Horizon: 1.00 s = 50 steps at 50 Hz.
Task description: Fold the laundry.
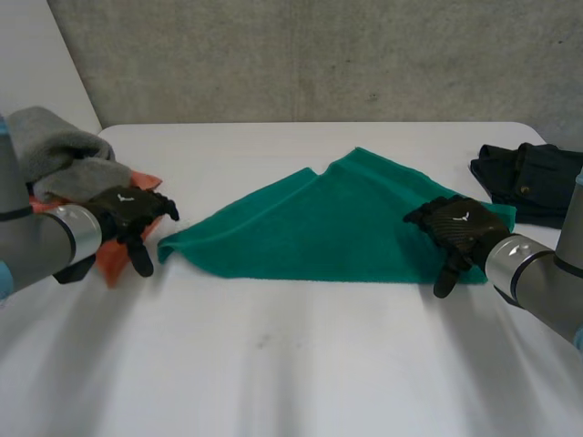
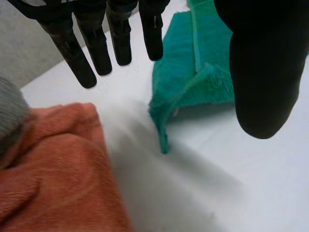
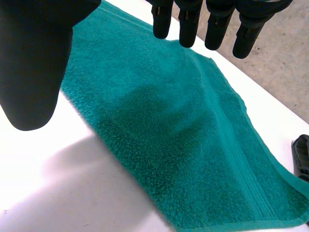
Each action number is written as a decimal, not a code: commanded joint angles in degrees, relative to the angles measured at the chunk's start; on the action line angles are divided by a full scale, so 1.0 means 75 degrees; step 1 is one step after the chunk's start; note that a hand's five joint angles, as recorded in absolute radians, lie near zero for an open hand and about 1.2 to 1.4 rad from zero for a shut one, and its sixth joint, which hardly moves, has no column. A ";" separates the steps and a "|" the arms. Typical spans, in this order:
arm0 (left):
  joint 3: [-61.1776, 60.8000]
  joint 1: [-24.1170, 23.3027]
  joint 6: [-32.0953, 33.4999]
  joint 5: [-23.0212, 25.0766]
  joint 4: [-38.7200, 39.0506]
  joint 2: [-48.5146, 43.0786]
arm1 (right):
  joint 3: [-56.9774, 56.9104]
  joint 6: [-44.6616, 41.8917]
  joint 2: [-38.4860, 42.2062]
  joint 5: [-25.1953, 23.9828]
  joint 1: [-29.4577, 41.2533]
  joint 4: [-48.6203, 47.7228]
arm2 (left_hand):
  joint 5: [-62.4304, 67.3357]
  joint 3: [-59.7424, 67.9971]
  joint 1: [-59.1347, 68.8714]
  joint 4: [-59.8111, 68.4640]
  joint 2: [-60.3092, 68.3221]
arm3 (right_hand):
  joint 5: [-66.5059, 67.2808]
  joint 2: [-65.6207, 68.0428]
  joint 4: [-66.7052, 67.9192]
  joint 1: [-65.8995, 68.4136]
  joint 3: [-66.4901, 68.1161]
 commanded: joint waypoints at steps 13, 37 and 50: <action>0.0493 -0.0308 -0.0329 0.0111 0.1001 -0.1486 | 0.0134 0.0031 0.0111 -0.0035 0.0007 -0.0215 | 0.3369 0.3432 0.3402 0.3381 0.3429 | -0.0371 -0.0215 -0.0270 -0.0373 -0.0243; 0.2321 -0.1140 -0.1125 -0.0885 0.0604 -0.0620 | -0.1237 -0.0239 0.1365 0.0879 -0.0438 0.0664 | 0.7972 0.8035 0.8005 0.7984 0.8032 | 0.0456 0.0612 0.0557 0.0454 0.0584; 0.3107 -0.1434 -0.1781 -0.1202 0.0193 -0.0362 | -0.1155 -0.0180 0.1365 0.0902 -0.0614 -0.0274 | 0.7972 0.8035 0.8005 0.7984 0.8032 | 0.4699 0.4855 0.4800 0.4697 0.4827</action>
